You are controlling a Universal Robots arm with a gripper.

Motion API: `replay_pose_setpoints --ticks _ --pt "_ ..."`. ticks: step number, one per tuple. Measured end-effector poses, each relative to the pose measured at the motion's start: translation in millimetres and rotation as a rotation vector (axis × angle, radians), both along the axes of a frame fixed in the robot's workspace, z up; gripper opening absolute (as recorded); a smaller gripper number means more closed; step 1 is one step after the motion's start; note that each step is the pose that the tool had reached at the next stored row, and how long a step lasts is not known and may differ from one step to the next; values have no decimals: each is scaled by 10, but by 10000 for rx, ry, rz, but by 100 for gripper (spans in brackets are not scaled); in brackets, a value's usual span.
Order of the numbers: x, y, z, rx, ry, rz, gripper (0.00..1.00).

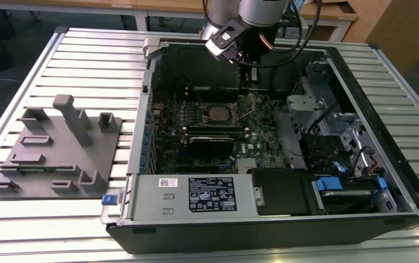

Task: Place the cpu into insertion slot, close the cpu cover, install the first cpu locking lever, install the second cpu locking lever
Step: 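Close the cpu cover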

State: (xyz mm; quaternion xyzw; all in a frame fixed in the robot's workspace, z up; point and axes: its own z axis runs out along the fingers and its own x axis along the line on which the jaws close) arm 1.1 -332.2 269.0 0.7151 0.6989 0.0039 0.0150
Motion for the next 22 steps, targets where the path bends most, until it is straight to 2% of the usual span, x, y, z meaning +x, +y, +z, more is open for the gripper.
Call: replay_pose_setpoints --ticks 22 --pt "56 3 -4 0 0 0 10"
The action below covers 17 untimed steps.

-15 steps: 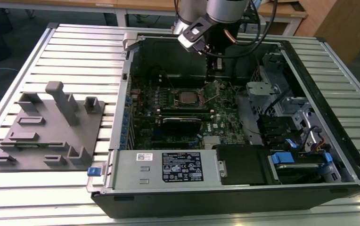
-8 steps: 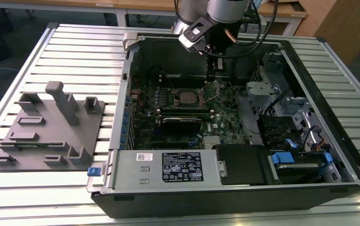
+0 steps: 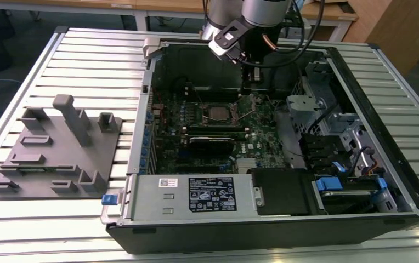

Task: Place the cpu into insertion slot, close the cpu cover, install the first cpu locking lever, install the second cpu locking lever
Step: 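Close the cpu cover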

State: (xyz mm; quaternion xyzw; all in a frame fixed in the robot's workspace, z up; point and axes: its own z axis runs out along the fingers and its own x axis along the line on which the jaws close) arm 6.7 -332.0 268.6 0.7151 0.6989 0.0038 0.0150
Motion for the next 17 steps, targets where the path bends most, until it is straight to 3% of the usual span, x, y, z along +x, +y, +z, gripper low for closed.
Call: replay_pose_setpoints --ticks 17 --pt "81 1 -5 1 0 -1 10"
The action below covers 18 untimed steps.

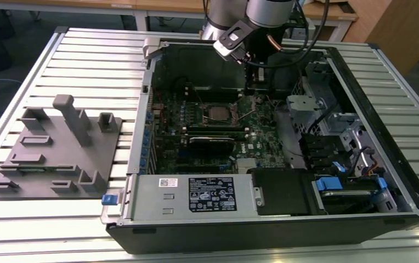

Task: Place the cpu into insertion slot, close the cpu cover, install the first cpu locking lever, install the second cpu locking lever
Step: 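Close the cpu cover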

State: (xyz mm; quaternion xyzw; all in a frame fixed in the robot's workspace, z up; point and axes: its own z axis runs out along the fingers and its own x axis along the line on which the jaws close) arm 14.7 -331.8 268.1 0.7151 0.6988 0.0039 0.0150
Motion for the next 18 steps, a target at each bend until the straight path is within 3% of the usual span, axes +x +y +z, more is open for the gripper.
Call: replay_pose_setpoints --ticks 18 --pt "113 5 -7 0 0 1 10"
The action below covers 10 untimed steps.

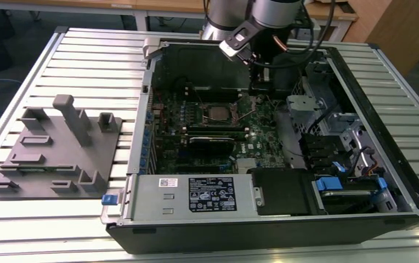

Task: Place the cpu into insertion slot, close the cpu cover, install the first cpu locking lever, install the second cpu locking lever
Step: 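Close the cpu cover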

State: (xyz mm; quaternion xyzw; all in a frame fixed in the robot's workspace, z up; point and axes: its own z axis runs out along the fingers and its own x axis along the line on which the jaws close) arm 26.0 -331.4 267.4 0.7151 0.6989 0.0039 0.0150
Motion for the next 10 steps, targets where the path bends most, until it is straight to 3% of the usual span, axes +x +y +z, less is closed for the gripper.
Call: replay_pose_setpoints --ticks 10 --pt "151 8 -19 -1 1 0 10"
